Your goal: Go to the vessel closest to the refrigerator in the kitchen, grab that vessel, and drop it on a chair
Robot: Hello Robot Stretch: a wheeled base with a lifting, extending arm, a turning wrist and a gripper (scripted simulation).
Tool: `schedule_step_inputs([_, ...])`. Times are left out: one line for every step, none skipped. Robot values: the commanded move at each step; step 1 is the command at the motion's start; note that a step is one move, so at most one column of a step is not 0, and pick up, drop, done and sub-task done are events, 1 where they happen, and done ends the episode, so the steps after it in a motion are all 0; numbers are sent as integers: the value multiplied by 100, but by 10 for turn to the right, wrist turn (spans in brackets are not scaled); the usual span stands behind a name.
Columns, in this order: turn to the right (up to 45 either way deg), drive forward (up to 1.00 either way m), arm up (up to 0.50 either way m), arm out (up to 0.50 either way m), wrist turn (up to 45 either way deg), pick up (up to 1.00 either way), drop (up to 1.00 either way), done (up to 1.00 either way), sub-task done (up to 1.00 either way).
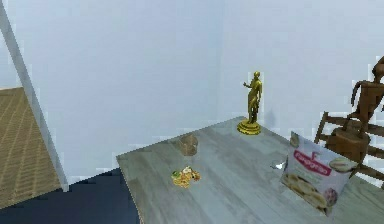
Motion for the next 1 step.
schedule_step_inputs([0,0,0,0,450,0,0,0,0])
